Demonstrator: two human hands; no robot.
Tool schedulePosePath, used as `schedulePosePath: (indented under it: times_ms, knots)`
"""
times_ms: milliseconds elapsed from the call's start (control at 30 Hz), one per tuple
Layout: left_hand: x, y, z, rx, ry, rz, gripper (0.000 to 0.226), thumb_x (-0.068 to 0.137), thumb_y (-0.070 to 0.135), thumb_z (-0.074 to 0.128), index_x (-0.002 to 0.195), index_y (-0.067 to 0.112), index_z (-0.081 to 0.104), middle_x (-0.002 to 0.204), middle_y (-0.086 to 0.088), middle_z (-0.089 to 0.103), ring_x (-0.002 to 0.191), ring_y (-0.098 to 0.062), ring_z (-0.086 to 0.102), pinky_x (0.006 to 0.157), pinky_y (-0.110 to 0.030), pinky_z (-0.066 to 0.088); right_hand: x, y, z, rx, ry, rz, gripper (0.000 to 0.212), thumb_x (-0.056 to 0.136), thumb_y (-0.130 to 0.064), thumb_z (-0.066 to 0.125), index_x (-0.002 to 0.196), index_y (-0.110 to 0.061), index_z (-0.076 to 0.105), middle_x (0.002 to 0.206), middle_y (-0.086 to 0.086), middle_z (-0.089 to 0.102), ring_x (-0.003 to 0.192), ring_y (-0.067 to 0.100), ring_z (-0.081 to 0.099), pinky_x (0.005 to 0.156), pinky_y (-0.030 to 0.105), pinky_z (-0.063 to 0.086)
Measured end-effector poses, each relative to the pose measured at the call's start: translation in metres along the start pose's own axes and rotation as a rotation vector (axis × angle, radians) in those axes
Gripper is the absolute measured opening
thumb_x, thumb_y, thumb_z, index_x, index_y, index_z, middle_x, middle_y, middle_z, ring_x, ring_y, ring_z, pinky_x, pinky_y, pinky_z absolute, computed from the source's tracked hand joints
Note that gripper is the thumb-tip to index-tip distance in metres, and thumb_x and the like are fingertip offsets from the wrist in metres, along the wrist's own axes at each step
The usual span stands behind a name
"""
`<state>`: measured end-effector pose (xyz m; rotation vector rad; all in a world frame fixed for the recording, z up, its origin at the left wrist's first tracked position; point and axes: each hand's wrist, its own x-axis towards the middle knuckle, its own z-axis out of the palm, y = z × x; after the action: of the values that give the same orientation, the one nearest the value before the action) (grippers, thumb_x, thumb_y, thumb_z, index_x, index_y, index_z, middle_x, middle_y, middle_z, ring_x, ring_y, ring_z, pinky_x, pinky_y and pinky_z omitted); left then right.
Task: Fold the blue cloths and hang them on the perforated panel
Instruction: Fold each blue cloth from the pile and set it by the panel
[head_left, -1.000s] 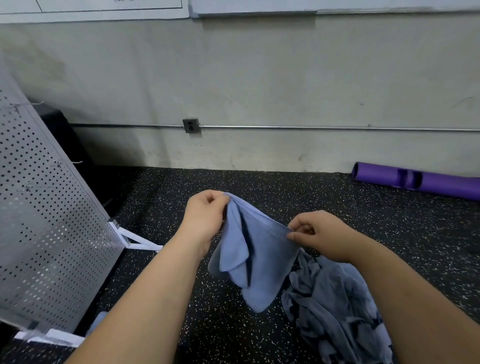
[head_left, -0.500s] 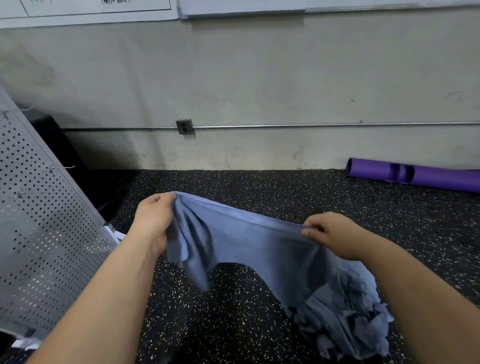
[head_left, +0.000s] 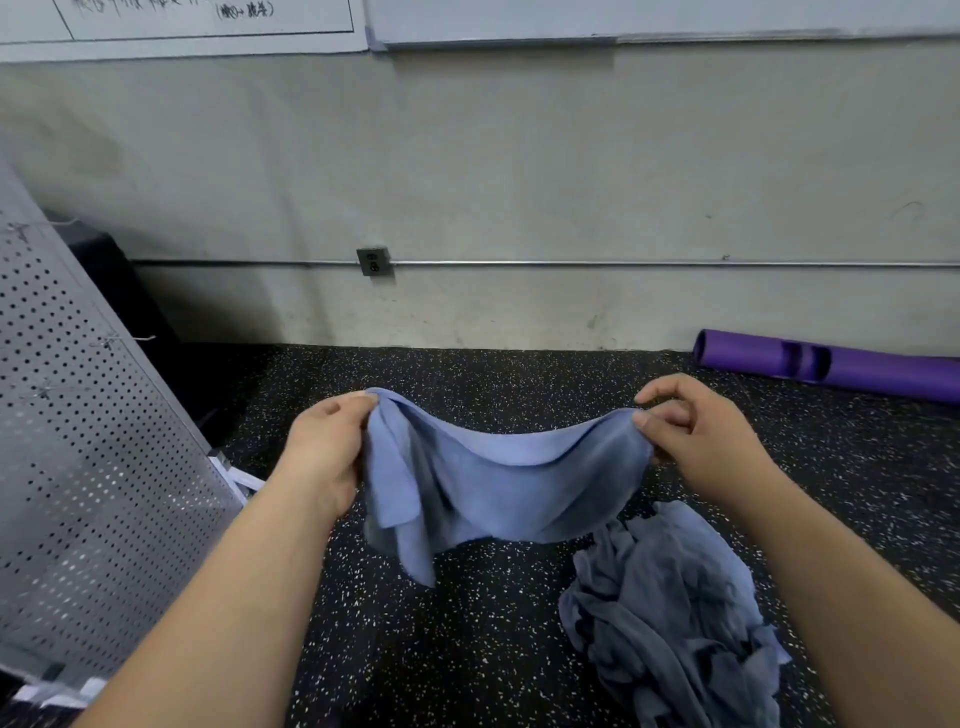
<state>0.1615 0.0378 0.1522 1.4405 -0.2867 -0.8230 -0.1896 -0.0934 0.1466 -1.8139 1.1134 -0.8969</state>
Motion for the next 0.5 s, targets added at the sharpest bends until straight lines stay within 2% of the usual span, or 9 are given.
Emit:
schedulePosePath:
  times_ms: [67,133,233,300,367,433,500]
  knots:
    - [-0.007,-0.002,0.008,-0.007,-0.071,0.017,0.006,0.103,0.003,0.064,0.104,0.009,0.068,0.086,-0.008,0.070,0.077,-0.021,0.065,0.076,-0.037,0.057,0.000,-0.008,0.008,0.017,0.000,-0.055,0.028,0.103,0.000,0.064,0.097,-0.025,0.075,0.070,0.000,0.071,0.058,0.014,0.062,0.055,0.027,0.052]
    - [-0.014,-0.003,0.017,-0.029,-0.114,0.034,0.012,0.105,0.003,0.062,0.105,0.015,0.063,0.086,-0.006,0.069,0.071,-0.016,0.062,0.068,-0.034,0.053,-0.002,-0.016,0.019,-0.045,-0.033,-0.103,0.037,0.103,0.001,0.061,0.092,-0.030,0.079,0.069,-0.008,0.072,0.058,0.018,0.061,0.057,0.035,0.053]
    - [-0.026,-0.006,0.031,-0.047,-0.193,0.024,0.017,0.108,0.005,0.057,0.108,0.022,0.061,0.084,-0.006,0.071,0.065,-0.015,0.062,0.056,-0.032,0.048,-0.011,-0.032,0.038,-0.087,-0.077,-0.121,0.040,0.101,0.001,0.063,0.089,-0.032,0.082,0.065,-0.016,0.071,0.050,0.009,0.048,0.050,0.025,0.041]
    - [-0.031,-0.007,0.039,-0.085,-0.246,-0.021,0.020,0.109,0.005,0.054,0.105,0.022,0.063,0.086,-0.007,0.073,0.069,-0.017,0.064,0.056,-0.033,0.053,-0.018,-0.043,0.052,-0.086,-0.087,-0.135,0.035,0.098,0.000,0.067,0.089,-0.030,0.082,0.068,-0.024,0.070,0.048,0.001,0.047,0.050,0.014,0.038]
    - [-0.037,-0.011,0.047,-0.148,-0.286,-0.076,0.022,0.110,0.003,0.051,0.104,0.019,0.065,0.088,-0.009,0.072,0.070,-0.018,0.063,0.060,-0.035,0.058,-0.023,-0.049,0.064,-0.075,-0.116,-0.154,0.028,0.094,-0.007,0.074,0.091,-0.034,0.082,0.082,-0.026,0.074,0.058,-0.003,0.059,0.056,0.011,0.045]
    - [-0.040,-0.014,0.055,-0.236,-0.292,-0.133,0.022,0.110,0.001,0.049,0.104,0.015,0.066,0.089,-0.013,0.070,0.070,-0.019,0.060,0.060,-0.035,0.061,-0.028,-0.052,0.074,-0.102,-0.151,-0.187,0.019,0.090,-0.018,0.081,0.094,-0.037,0.081,0.096,-0.024,0.075,0.079,-0.003,0.069,0.070,0.014,0.051]
    - [-0.042,-0.018,0.060,-0.318,-0.268,-0.184,0.022,0.110,0.001,0.048,0.107,0.013,0.066,0.089,-0.014,0.067,0.071,-0.021,0.057,0.057,-0.034,0.062,-0.031,-0.051,0.080,-0.138,-0.182,-0.224,0.015,0.086,-0.028,0.086,0.095,-0.037,0.079,0.101,-0.024,0.075,0.094,-0.001,0.071,0.082,0.019,0.054]
